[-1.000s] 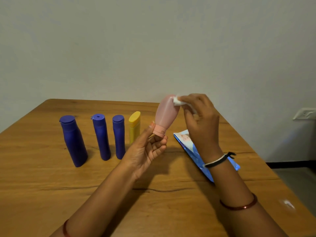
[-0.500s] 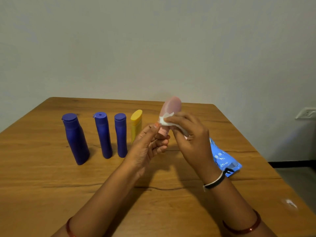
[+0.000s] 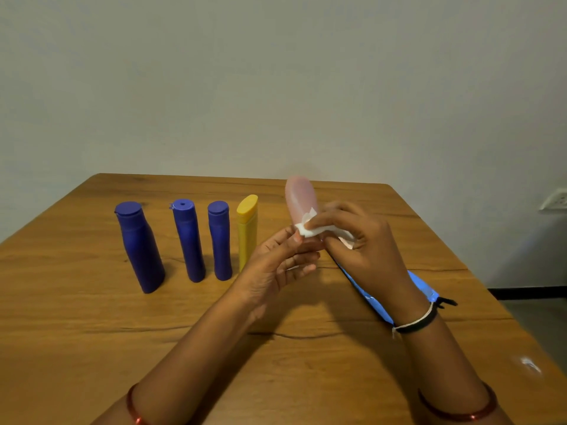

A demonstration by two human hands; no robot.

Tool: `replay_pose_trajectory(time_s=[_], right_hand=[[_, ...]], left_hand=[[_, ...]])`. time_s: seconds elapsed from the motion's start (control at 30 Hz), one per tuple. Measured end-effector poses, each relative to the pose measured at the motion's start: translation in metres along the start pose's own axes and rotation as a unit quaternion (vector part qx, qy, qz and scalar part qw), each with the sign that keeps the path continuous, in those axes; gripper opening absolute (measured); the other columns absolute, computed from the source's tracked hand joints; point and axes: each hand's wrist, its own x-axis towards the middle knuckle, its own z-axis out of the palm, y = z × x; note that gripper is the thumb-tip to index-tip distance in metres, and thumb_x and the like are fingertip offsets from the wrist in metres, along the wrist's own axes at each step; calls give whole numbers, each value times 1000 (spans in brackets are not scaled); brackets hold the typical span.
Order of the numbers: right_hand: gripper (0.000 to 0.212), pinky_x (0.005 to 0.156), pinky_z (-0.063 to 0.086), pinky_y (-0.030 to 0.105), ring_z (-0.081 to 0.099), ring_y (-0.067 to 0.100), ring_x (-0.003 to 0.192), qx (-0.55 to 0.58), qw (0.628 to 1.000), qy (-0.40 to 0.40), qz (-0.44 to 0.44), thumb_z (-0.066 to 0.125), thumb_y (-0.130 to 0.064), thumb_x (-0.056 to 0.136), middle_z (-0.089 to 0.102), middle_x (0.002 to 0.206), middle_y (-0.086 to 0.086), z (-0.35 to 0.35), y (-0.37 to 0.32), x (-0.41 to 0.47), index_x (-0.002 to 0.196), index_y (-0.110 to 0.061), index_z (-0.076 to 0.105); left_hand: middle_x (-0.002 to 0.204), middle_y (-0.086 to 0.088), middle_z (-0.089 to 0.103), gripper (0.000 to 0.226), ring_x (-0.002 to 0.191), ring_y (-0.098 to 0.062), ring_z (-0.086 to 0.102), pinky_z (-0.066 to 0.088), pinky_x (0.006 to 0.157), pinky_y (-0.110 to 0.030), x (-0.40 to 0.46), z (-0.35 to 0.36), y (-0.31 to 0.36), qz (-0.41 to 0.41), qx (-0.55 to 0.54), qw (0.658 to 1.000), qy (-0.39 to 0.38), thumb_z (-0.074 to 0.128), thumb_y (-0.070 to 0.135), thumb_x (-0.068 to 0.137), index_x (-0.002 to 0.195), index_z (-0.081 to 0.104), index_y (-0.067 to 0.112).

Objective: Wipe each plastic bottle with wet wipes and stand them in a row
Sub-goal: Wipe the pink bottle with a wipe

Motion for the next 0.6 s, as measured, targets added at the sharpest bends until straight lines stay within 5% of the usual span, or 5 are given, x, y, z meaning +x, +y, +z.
replay_pose_trajectory(time_s=[0.27, 0.4, 0.47, 0.6], right_hand=[[25, 76, 48, 21, 62, 11, 87, 82, 992, 41, 90, 56, 10, 73, 66, 88, 1, -6, 14, -10, 84, -8, 67], [26, 77, 49, 22, 62, 6, 86, 235, 916, 145, 290, 54, 8, 85, 67, 88, -7, 7, 39, -18, 90, -14, 66], [24, 79, 48, 27, 60, 12, 88, 303, 862, 168, 370, 51, 6, 88, 67, 90, -3, 19, 52, -31, 92, -14, 64], [22, 80, 46, 30, 58, 16, 89, 296, 856, 131, 402, 52, 5, 86, 66, 96, 6, 34, 67, -49, 98, -9, 64]], left_hand=[[105, -6, 72, 40, 84, -10, 69, 57, 74, -23, 2, 0, -1, 35, 45, 998, 21, 64, 24, 77, 116, 60, 19], [108, 4, 69, 42, 101, -10, 66, 57, 80, -24, 4, 0, -4, 77, 158, 982, 64, 66, 10, 82, 119, 53, 27], [109, 13, 63, 46, 98, 7, 63, 52, 73, -13, 4, -2, -7, 106, 217, 966, 91, 69, 10, 82, 114, 49, 35], [97, 26, 54, 47, 80, 24, 55, 45, 67, -2, 3, -4, -10, 145, 358, 915, 121, 73, 20, 82, 112, 43, 41]])
